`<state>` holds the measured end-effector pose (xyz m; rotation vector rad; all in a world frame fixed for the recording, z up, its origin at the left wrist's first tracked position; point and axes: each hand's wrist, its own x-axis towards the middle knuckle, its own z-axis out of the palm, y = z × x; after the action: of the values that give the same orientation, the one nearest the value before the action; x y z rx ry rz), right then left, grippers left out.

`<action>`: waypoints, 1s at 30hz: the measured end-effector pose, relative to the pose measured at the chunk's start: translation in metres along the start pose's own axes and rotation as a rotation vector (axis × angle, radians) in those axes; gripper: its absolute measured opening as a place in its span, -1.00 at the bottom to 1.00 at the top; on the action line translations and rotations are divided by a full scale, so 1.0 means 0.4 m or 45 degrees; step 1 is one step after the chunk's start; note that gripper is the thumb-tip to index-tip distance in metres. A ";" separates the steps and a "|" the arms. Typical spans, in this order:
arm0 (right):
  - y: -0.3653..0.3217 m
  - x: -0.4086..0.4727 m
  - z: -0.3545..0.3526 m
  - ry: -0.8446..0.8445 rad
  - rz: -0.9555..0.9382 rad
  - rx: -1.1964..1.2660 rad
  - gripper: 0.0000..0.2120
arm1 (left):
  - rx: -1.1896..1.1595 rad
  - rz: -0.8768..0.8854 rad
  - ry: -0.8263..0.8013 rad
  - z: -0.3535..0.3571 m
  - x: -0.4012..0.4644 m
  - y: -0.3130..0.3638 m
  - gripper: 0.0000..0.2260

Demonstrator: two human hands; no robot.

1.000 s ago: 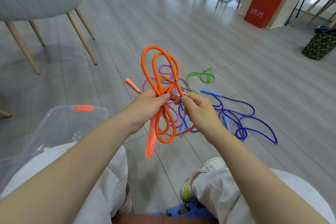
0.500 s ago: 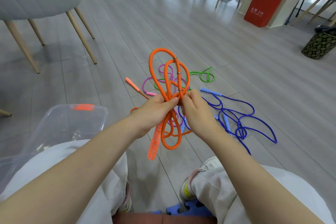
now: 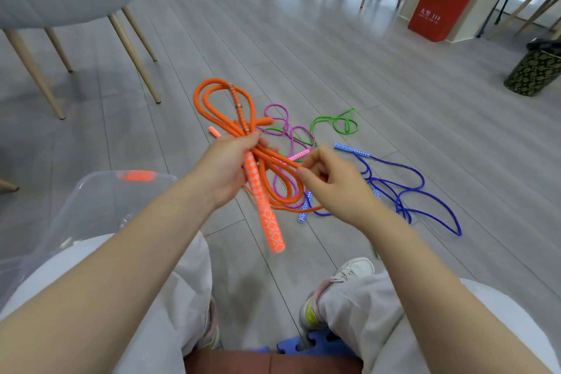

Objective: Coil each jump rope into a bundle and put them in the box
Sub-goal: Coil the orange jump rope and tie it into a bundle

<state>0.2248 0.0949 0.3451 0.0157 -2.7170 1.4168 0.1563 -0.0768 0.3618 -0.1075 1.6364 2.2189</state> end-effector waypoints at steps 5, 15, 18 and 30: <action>0.049 0.019 -0.091 -0.068 0.149 -0.047 -0.80 | -0.295 0.020 0.205 -0.085 0.040 0.065 -0.73; 0.037 0.021 -0.130 0.131 0.085 0.120 -0.80 | 0.157 0.281 0.423 -0.113 0.045 0.052 -0.77; 0.001 0.009 -0.081 0.013 -0.007 0.234 -0.80 | 0.375 0.189 0.093 -0.072 0.026 0.020 -0.77; -0.025 -0.008 0.030 0.120 -0.255 0.207 -0.92 | 0.490 -0.091 -0.430 0.007 -0.028 -0.032 -0.75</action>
<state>0.2278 0.0793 0.3464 0.2185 -2.4407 1.5321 0.1715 -0.0741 0.3543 0.2908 1.7908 1.7174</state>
